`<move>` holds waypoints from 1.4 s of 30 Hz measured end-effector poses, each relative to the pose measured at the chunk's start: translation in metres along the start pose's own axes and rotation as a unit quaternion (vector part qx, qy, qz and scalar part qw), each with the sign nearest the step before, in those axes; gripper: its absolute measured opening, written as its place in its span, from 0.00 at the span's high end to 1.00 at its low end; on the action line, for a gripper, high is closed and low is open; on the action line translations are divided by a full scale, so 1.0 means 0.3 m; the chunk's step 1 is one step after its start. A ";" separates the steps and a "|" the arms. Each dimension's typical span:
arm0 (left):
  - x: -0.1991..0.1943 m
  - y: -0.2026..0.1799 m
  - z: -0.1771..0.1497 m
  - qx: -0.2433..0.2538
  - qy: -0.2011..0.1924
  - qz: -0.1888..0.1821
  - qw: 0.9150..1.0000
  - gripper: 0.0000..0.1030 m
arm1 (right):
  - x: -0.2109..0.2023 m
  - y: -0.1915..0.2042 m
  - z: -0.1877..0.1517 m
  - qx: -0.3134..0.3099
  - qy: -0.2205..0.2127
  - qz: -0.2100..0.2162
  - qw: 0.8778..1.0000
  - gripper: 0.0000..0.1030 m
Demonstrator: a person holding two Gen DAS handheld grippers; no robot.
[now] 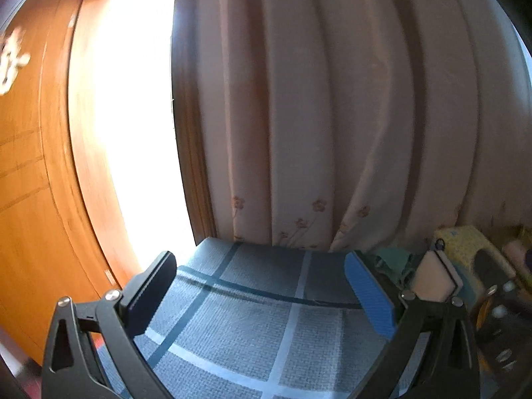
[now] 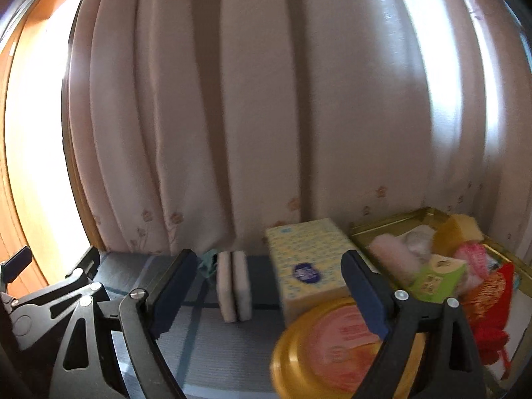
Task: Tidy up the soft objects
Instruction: 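Close the right tool on the white sponge with black stripe and lift it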
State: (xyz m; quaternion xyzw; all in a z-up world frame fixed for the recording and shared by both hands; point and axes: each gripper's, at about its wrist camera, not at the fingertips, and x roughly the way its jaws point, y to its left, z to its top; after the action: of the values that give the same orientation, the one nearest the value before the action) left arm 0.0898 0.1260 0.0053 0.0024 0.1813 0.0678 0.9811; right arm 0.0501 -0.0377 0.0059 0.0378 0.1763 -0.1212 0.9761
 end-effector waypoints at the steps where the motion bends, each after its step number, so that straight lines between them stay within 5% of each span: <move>1: 0.003 0.019 0.000 -0.014 0.002 -0.001 1.000 0.01 | 0.014 0.023 0.001 -0.007 0.007 0.000 1.000 0.13; 10: 0.013 0.103 -0.006 -0.074 0.006 0.026 0.997 0.01 | 0.158 0.183 0.004 -0.067 0.074 -0.024 0.995 0.16; 18: 0.030 0.171 -0.009 -0.106 0.017 0.073 0.991 0.01 | 0.300 0.193 0.000 -0.034 0.152 -0.059 0.986 0.22; 27: 0.032 0.139 -0.006 -0.080 0.009 0.067 0.995 0.01 | 0.404 0.168 -0.027 -0.007 0.228 -0.065 0.971 0.33; 31: 0.020 0.131 -0.004 -0.073 0.004 0.061 0.995 0.01 | 0.416 0.184 -0.029 -0.017 0.234 -0.048 0.971 0.65; 37: 0.012 0.123 0.000 -0.069 0.004 0.046 0.997 0.01 | 0.388 0.171 -0.029 -0.012 0.223 -0.033 0.974 0.68; 42: 0.007 0.119 0.002 -0.068 0.001 0.029 0.997 0.01 | 0.234 0.270 -0.017 -0.088 0.138 -0.020 0.986 0.68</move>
State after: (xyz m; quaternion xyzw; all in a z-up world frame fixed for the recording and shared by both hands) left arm 0.0871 0.1617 0.0062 -0.0591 0.1774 0.1088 0.9763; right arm 0.1323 0.0255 -0.0210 -0.0353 0.3196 -0.1187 0.9394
